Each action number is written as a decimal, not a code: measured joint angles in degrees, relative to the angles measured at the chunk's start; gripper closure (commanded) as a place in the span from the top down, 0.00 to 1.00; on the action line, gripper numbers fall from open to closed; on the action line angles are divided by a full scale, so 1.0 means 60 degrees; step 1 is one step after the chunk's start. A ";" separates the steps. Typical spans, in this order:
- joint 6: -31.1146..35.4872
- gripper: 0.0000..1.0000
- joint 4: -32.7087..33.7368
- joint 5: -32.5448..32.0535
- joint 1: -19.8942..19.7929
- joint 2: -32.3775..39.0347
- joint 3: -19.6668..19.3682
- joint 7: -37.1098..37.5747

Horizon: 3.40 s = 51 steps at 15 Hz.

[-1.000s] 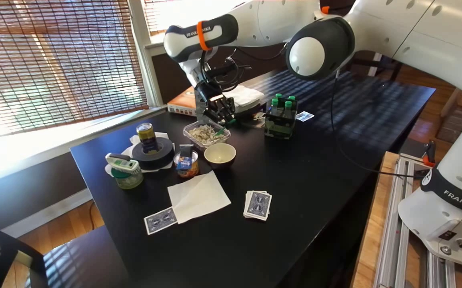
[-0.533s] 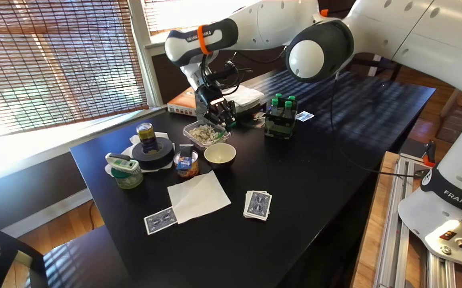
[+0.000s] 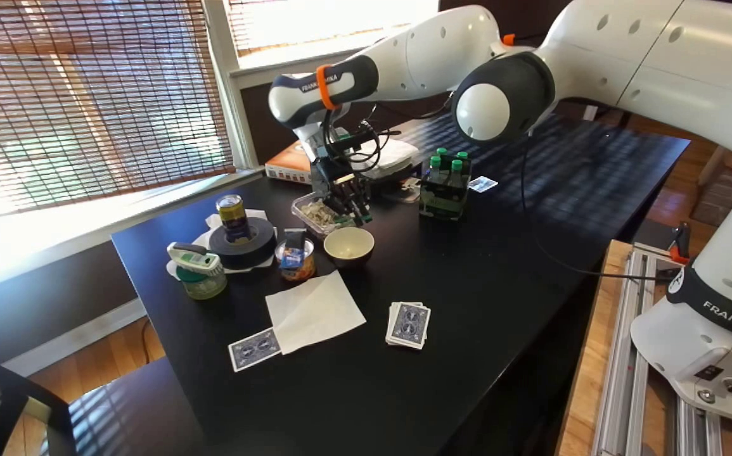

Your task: Use the green spoon to remove some contents from the clear container then place them back in the container.

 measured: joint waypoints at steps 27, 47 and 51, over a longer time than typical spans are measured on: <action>0.1991 0.06 0.0779 -0.0047 0.0316 0.0055 -0.0007 0.0366; 0.1009 0.06 0.0777 -0.0093 0.0490 -0.0605 -0.0033 0.0269; 0.0963 0.06 0.0777 -0.0448 0.0603 -0.0613 -0.0121 -0.0337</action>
